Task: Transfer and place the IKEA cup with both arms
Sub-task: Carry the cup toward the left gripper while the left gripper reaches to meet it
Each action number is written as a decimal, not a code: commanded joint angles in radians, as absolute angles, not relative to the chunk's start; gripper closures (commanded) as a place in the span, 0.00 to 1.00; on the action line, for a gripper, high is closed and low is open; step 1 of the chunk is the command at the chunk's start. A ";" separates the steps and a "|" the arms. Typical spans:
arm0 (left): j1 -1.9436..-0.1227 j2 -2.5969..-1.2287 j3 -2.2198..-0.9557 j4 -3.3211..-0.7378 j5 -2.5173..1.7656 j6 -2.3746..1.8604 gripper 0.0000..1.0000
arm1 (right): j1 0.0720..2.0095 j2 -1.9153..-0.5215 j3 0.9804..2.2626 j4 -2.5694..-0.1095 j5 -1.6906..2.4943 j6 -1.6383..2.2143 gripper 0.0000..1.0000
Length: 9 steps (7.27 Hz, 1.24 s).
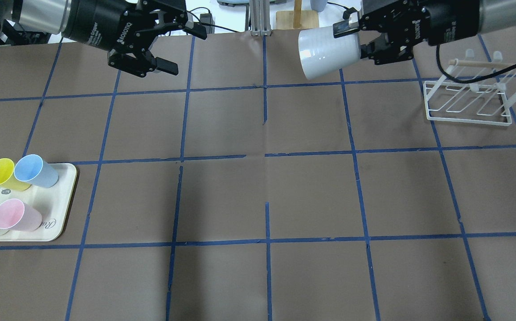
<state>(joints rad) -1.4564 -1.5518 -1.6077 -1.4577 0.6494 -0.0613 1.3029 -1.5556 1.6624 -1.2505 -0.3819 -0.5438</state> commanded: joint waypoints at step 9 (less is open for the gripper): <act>-1.477 -1.588 -1.841 -1.168 0.003 -0.061 0.03 | 1.402 -1.637 1.730 -0.956 -0.020 -0.480 0.76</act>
